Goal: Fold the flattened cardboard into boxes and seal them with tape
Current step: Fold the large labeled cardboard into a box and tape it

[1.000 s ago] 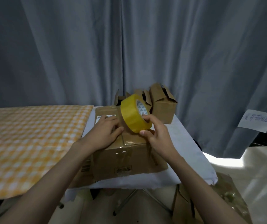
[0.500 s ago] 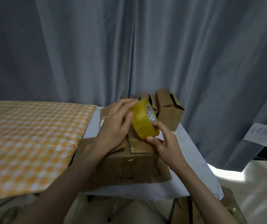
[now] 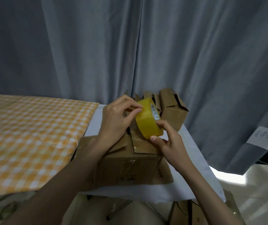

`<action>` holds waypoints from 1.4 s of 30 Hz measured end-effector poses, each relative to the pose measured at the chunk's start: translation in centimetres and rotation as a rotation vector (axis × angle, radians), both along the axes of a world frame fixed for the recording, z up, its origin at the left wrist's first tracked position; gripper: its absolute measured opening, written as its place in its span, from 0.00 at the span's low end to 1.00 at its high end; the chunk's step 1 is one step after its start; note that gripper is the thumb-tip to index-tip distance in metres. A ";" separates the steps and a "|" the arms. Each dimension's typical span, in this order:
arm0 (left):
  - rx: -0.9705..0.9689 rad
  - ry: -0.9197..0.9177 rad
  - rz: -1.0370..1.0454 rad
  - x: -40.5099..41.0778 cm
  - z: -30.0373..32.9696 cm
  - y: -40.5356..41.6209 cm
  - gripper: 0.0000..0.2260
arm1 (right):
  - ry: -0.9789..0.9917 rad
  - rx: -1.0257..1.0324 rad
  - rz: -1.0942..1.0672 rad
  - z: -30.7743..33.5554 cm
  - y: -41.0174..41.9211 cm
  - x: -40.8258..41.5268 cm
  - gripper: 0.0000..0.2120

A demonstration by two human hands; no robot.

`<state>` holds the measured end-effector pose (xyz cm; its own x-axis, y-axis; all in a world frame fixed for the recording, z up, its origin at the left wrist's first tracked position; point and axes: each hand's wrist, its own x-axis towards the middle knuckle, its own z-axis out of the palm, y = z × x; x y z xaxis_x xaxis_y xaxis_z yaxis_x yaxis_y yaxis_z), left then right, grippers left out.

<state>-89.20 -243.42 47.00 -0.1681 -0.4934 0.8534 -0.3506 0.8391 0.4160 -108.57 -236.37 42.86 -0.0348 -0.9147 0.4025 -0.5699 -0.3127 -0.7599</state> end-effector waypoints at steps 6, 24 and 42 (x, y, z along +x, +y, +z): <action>0.065 0.115 0.072 -1.3 -0.1 -1.7 0.03 | 0.080 -0.021 -0.027 2.0 -0.3 0.8 0.18; 0.536 0.807 0.091 0.6 -4.2 -4.9 0.05 | -0.034 -0.016 0.003 6.3 -2.1 7.3 0.16; 0.551 0.315 -0.009 3.8 -6.3 -7.1 0.03 | 0.187 -0.087 -0.139 -0.5 -1.3 4.4 0.27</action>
